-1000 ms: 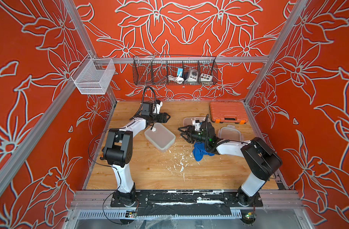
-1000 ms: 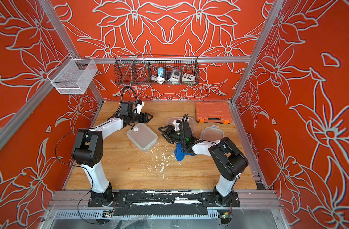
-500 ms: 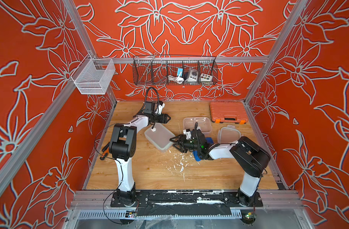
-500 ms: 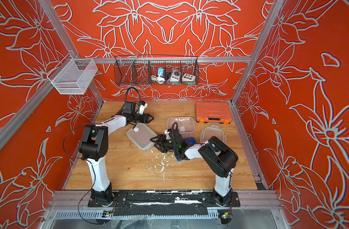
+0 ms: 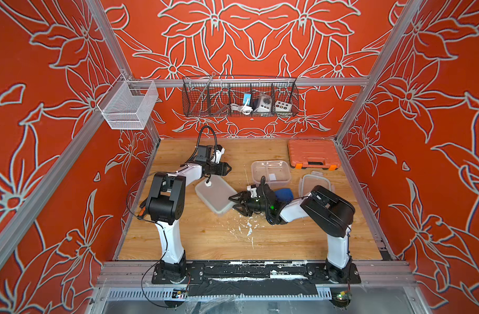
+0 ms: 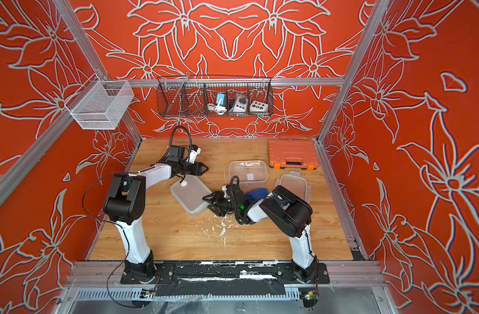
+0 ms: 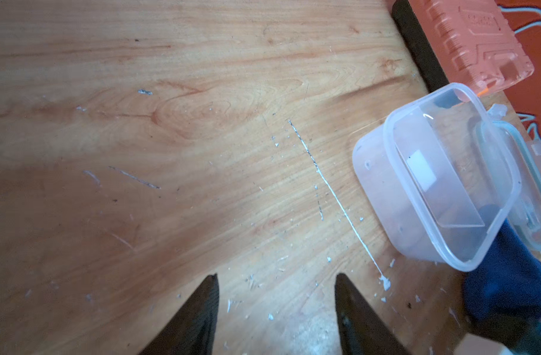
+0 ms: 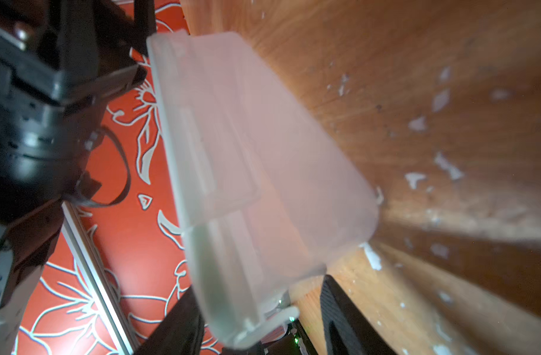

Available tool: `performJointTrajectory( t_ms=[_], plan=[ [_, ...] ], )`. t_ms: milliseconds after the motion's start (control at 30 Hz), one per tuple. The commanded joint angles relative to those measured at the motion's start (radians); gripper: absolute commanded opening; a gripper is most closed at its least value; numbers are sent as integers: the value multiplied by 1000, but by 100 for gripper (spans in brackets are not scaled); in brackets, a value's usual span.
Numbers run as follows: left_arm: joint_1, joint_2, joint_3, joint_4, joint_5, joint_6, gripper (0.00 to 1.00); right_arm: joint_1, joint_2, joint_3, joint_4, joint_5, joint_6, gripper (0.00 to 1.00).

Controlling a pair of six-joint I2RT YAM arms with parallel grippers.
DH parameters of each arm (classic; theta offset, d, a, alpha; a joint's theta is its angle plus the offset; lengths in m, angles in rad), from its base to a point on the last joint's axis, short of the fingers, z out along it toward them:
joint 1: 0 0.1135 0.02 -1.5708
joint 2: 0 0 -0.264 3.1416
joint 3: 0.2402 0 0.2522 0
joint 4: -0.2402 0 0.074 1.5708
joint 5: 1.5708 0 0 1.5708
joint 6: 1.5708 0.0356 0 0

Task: Wipe the insides of the lunch boxes
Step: Adjust the lunch box at the center of the board.

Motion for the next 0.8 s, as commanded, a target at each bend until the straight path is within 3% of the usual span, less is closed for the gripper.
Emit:
performJointTrajectory(
  t_ms=[0,467,767],
  plan=[
    [-7,-64,-68,-69,-29,-19,59,-13,26,57,68,73,18,60],
    [-6,-145,-145,-91,-130,-108,58,-123,68,199,-29,23,-36,60],
    [10,-330,-120,-109,-327,-209,64,-101,-53,4,46,91,33,59]
  ],
)
